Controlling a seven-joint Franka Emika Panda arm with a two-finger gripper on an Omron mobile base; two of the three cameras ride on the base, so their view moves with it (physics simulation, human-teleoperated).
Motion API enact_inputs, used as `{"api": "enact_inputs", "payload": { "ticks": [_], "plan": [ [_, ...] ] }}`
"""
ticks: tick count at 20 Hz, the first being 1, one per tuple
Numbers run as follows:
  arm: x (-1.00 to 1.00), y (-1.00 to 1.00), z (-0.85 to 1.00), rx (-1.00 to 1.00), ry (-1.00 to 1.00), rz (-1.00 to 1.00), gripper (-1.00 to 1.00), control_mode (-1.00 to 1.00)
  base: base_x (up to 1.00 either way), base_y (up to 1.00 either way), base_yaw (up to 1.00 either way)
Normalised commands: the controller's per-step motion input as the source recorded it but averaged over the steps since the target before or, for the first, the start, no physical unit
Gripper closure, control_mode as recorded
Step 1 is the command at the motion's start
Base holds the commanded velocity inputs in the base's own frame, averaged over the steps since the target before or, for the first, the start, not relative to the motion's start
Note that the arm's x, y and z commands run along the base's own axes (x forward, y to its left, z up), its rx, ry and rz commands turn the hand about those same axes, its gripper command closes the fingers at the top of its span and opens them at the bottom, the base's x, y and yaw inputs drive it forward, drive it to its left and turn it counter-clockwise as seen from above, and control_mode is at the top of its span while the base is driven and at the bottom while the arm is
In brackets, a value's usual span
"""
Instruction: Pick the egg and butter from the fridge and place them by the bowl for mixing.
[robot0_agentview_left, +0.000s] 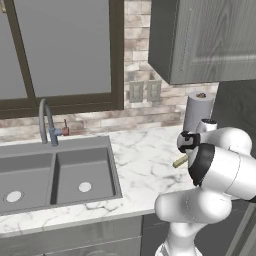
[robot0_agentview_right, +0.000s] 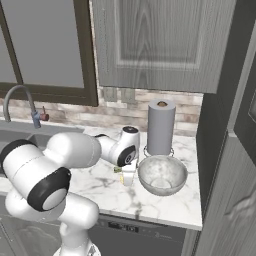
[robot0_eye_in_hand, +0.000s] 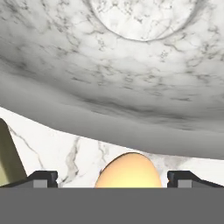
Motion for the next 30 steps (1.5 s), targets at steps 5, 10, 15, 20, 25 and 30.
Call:
{"api": "enact_inputs", "payload": {
  "ticks": [5,10,15,20,25,30],
  "plan": [
    [-0.02,0.0,0.02,0.04,-0.04,0.07,-1.0,-1.0,0.0,0.0,0.0],
    [0.0,0.0,0.01,0.0,-0.06,0.09,-1.0,-1.0,0.0,0.0,0.0],
    [-0.18,0.0,0.27,0.01,-0.12,0.1,-1.0,-1.0,0.0,0.0,0.0],
    [-0.32,0.01,0.39,0.0,-0.12,0.15,-1.0,-1.0,0.0,0.0,0.0],
    [-0.25,0.1,0.48,0.0,-0.01,0.17,-1.0,-1.0,0.0,0.0,0.0],
    [-0.3,0.12,0.49,-0.05,0.0,0.36,-1.0,-1.0,0.0,0.0,0.0]
  ]
}}
